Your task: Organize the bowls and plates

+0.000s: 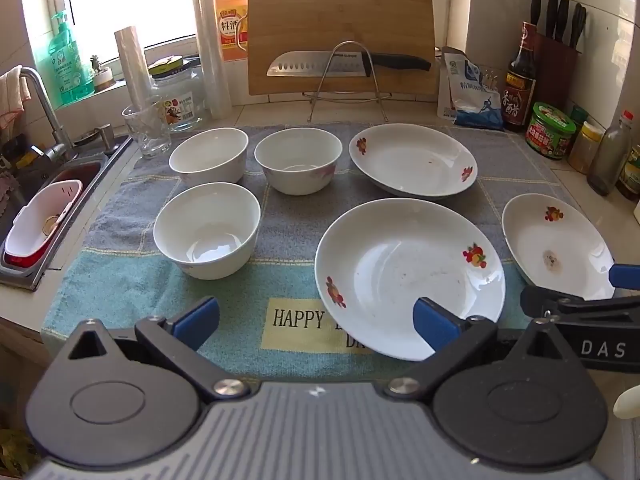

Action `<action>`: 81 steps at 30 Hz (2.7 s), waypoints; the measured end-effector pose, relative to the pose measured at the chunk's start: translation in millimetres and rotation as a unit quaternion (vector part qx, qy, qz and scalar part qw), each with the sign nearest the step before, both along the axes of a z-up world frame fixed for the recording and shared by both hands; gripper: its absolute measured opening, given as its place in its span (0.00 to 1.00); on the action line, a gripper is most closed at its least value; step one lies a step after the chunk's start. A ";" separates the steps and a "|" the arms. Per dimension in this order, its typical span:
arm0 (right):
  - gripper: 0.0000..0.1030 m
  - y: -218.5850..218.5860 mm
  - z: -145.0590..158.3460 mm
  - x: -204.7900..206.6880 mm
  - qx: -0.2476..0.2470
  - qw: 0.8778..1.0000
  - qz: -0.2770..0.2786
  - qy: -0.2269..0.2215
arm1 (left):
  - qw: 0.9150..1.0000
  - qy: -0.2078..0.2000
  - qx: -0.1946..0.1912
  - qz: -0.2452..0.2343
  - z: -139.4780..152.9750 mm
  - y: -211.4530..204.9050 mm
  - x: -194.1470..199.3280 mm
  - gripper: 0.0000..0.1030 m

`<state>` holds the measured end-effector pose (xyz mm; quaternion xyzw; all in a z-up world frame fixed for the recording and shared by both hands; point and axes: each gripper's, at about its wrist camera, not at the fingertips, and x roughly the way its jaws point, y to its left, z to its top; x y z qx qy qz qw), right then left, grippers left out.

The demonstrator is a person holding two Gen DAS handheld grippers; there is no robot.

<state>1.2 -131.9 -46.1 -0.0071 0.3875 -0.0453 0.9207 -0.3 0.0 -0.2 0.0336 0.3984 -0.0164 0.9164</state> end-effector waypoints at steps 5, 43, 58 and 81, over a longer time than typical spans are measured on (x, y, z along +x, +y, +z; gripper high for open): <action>1.00 2.0 0.9 -0.7 -0.003 1.000 -0.002 0.000 | 1.000 0.002 0.003 0.002 4.2 -3.7 -0.1 0.99; 1.00 1.6 5.3 -2.4 -0.009 1.000 -0.005 -0.008 | 1.000 -0.004 -0.006 -0.001 5.2 -0.7 -2.9 0.99; 1.00 0.4 5.4 -1.4 -0.009 1.000 -0.001 -0.009 | 1.000 -0.004 -0.004 0.002 5.9 -1.1 -3.1 0.99; 1.00 -7.8 5.1 -2.9 -0.005 1.000 0.009 -0.014 | 1.000 -0.007 -0.002 0.004 7.5 -2.1 -4.4 0.99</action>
